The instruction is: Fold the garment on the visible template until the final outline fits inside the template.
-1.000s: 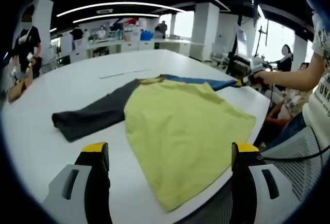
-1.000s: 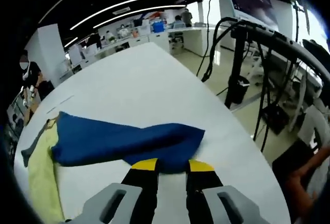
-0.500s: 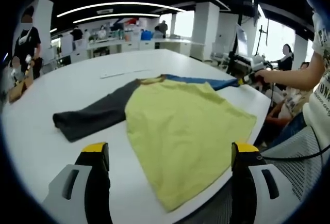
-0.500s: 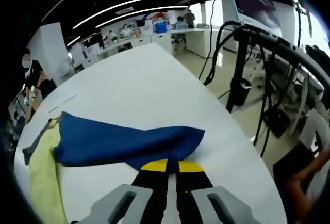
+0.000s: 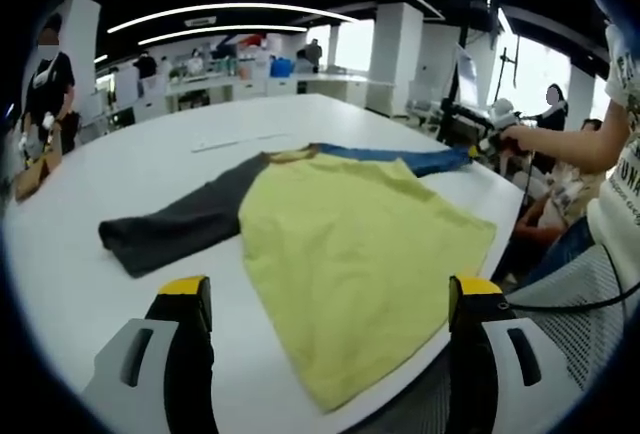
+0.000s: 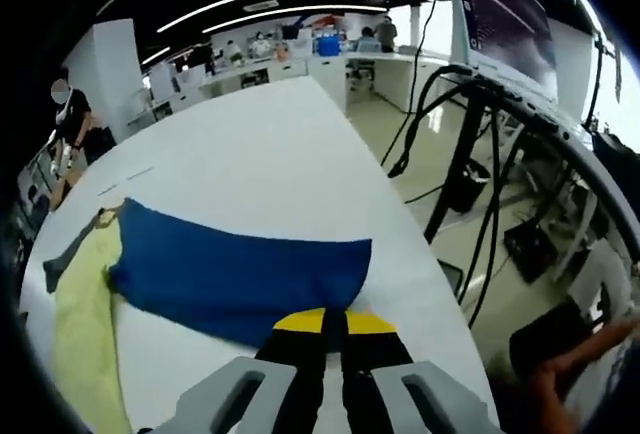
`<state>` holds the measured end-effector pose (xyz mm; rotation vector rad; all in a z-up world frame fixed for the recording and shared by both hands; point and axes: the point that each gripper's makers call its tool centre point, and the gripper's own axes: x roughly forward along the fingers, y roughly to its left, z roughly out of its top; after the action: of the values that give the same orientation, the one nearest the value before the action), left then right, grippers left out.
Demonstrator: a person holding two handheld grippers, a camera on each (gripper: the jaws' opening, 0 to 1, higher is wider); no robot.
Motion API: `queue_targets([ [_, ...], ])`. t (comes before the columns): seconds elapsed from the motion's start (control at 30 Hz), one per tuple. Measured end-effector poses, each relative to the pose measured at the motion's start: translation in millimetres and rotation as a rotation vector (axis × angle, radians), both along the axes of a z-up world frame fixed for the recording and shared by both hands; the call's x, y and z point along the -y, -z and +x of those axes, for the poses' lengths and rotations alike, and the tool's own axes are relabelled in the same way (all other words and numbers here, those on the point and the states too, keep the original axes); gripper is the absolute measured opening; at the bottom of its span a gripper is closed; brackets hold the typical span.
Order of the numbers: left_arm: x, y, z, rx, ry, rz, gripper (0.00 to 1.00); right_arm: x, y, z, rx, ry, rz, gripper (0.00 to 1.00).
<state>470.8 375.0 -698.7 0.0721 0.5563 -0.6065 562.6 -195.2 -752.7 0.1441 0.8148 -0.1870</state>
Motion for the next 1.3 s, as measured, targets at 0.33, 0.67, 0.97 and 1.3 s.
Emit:
queue_targets([
  [0.33, -1, -0.5, -1.6, 0.0, -0.006, 0.002, 0.96, 6, 16.5, -6, -0.05, -0.022, -0.005, 0.04],
  [0.67, -1, 1.7, -0.3, 0.001, 0.001, 0.004, 0.96, 7, 21.0, -13, -0.06, -0.026, 0.001, 0.2],
  [0.97, -4, 2.0, -0.5, 0.007, 0.002, 0.016, 0.97, 4, 32.3, -18, -0.096, -0.017, 0.004, 0.15],
  [1.3, -6, 5.3, -2.3, -0.001, -0.007, 0.022, 0.97, 5, 33.4, -20, -0.108, -0.004, -0.021, 0.13],
])
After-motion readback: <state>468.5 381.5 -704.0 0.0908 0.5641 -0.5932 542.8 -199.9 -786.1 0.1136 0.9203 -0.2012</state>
